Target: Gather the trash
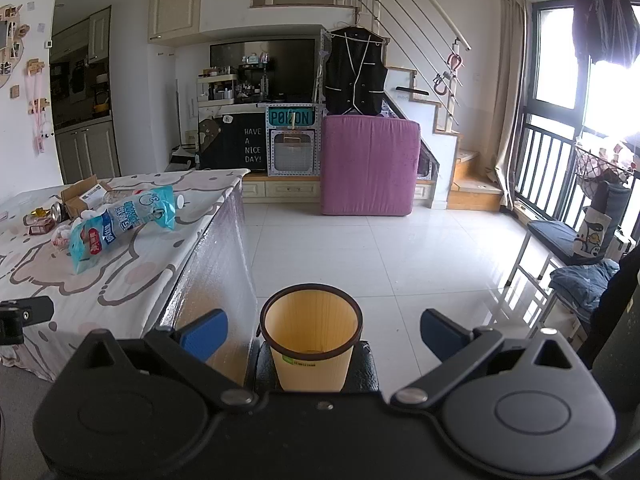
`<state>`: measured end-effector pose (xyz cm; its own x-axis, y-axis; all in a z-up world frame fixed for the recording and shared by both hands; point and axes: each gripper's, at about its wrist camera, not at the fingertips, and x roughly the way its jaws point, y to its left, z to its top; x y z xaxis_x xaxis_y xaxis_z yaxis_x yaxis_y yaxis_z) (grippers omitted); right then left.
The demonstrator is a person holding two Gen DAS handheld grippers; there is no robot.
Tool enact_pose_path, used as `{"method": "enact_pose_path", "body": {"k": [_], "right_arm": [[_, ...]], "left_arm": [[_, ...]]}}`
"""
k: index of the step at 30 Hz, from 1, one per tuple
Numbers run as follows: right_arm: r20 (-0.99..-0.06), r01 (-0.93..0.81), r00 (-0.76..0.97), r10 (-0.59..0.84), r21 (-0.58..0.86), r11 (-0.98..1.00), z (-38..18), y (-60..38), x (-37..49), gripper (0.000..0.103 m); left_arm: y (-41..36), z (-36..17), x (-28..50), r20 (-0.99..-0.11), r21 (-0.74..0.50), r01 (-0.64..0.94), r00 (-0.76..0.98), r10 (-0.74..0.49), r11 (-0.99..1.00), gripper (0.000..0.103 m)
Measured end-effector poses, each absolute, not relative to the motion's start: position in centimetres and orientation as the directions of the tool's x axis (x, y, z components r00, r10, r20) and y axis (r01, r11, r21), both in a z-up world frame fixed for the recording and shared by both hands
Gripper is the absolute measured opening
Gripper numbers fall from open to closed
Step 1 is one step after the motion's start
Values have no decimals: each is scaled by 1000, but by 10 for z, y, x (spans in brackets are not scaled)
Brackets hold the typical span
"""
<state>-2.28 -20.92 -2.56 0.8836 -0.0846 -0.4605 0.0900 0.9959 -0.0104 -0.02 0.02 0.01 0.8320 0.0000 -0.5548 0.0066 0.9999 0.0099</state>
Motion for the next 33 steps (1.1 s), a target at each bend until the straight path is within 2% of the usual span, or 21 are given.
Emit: {"method": "enact_pose_path", "body": {"k": [33], "right_arm": [[-463,91,882,-85,-10,996,-26,-208,-22,103]], "left_arm": [[5,-2,3,-556,6,4,831,0,1000,103]]}}
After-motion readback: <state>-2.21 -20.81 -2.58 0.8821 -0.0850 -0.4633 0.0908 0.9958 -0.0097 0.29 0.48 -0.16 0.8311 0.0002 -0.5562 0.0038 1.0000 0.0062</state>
